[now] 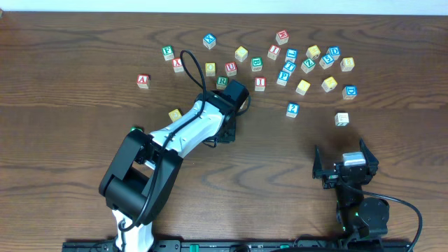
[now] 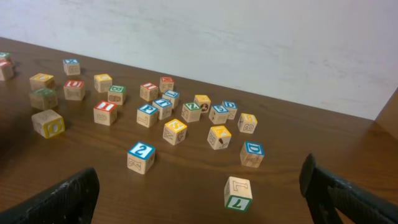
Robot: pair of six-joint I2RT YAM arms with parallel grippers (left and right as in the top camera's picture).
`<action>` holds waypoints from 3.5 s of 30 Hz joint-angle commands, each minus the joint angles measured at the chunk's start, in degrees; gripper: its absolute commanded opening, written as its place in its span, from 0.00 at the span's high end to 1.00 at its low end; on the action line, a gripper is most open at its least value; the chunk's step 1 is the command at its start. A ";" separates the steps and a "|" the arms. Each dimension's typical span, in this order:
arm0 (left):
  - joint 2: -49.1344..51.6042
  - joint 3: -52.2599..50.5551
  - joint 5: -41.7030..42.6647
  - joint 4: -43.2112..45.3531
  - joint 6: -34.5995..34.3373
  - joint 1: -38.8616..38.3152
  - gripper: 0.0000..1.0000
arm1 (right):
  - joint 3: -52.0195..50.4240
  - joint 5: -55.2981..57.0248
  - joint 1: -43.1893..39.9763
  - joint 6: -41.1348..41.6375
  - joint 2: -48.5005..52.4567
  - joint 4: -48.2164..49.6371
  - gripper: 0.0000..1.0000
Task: Spell out NEURIPS
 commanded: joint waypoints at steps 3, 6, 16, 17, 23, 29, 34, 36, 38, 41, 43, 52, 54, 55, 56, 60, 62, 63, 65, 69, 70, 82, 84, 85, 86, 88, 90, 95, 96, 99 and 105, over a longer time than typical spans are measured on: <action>-0.22 -1.05 0.72 -0.52 -0.50 0.15 0.66 | -0.09 -0.04 -0.52 -0.39 -0.28 -0.22 0.01; -0.22 -1.05 0.72 -0.50 -0.48 0.15 0.65 | -0.09 -0.04 -0.52 -0.39 -0.28 -0.24 0.01; -0.22 -1.05 0.66 0.81 0.22 0.15 0.62 | -0.09 -0.04 -0.52 -0.39 -0.28 -0.22 0.01; -0.22 -1.05 0.66 0.92 0.22 0.15 0.62 | -0.09 -0.07 -0.52 -0.39 -0.28 -0.24 0.01; -0.22 -1.05 0.42 1.18 0.39 0.15 0.62 | -0.09 -0.04 -0.52 -0.39 -0.28 -0.22 0.01; -0.22 -1.05 0.31 1.18 0.37 0.15 0.62 | -0.09 -0.04 -0.52 -0.39 -0.28 -0.24 0.01; -0.22 -1.05 0.31 1.18 0.39 0.15 0.62 | -0.09 -0.04 -0.52 -0.39 -0.28 -0.24 0.01; -0.22 -1.05 0.31 1.18 0.39 0.15 0.62 | -0.09 -0.04 -0.52 -0.39 -0.28 -0.22 0.01; -0.22 -1.05 0.31 1.18 0.37 0.15 0.61 | -0.09 -0.04 -0.52 -0.39 -0.28 -0.22 0.01; -0.22 -1.05 0.31 1.16 0.39 0.15 0.61 | -0.09 -0.04 -0.52 -0.39 -0.28 -0.24 0.01; -0.22 -1.03 0.31 1.16 0.37 0.15 0.61 | -0.09 -0.04 -0.52 -0.39 -0.28 -0.22 0.01; -0.22 -1.03 0.31 1.16 0.39 0.15 0.55 | -0.09 -0.04 -0.52 -0.39 -0.28 -0.24 0.01; -0.22 -1.03 0.31 1.16 0.39 0.15 0.55 | -0.09 -0.07 -0.52 -0.39 -0.28 -0.24 0.01; -0.22 -1.03 0.28 1.16 0.39 0.15 0.54 | -0.09 -0.04 -0.52 -0.39 -0.28 -0.22 0.01; -0.22 -1.03 0.28 1.16 0.39 0.15 0.55 | -0.09 -0.04 -0.52 -0.39 -0.28 -0.24 0.01; -0.22 -1.03 0.28 1.16 0.39 0.15 0.54 | -0.09 -0.04 -0.52 -0.39 -0.28 -0.24 0.01; -0.22 -1.03 0.28 1.16 0.39 0.15 0.55 | -0.09 -0.04 -0.52 -0.39 -0.28 -0.24 0.01; -0.22 -1.05 0.28 1.16 0.39 0.15 0.54 | -0.09 -0.04 -0.52 -0.39 -0.28 -0.22 0.01; -0.22 -1.03 0.31 1.16 0.39 0.15 0.54 | -0.09 -0.04 -0.52 -0.39 -0.28 -0.24 0.01; -0.24 -1.03 0.31 1.14 0.42 0.15 0.55 | -0.09 -0.07 -0.52 -0.39 -0.28 -0.22 0.01; -0.31 -1.03 0.31 1.11 0.42 0.15 0.55 | -0.09 -0.04 -0.52 -0.39 -0.28 -0.22 0.01; -4.44 -1.03 -1.01 0.79 0.83 0.15 0.54 | -0.09 -0.04 -0.52 -0.39 -0.28 -0.24 0.01; -5.42 -1.03 -0.98 0.55 1.05 0.15 0.54 | -0.09 -0.04 -0.52 -0.39 -0.28 -0.24 0.01; -5.88 -1.03 -0.98 0.37 1.05 0.15 0.54 | -0.09 -0.04 -0.52 -0.39 -0.28 -0.22 0.01; -6.38 -1.03 -0.98 0.24 1.05 0.15 0.54 | -0.09 -0.04 -0.52 -0.39 -0.28 -0.24 0.01; -8.02 -1.03 -0.98 -0.42 1.09 0.15 0.54 | -0.09 -0.07 -0.52 -0.39 -0.28 -0.24 0.01; -9.16 -1.03 -0.98 -0.87 1.38 0.15 0.54 | -0.09 -0.07 -0.52 -0.39 -0.28 -0.22 0.01; -12.55 -1.03 -1.01 -1.75 1.95 0.15 0.54 | -0.09 -0.04 -0.52 -0.39 -0.28 -0.22 0.01; -13.29 -1.03 -1.03 -1.84 2.01 0.15 0.54 | -0.09 -0.04 -0.52 -0.39 -0.28 -0.22 0.01; -15.50 -1.03 -1.03 -1.88 2.14 0.15 0.54 | -0.09 -0.04 -0.52 -0.39 -0.28 -0.24 0.01; -19.28 -1.03 -1.38 -1.79 3.08 0.17 0.52 | -0.09 -0.04 -0.52 -0.39 -0.28 -0.24 0.01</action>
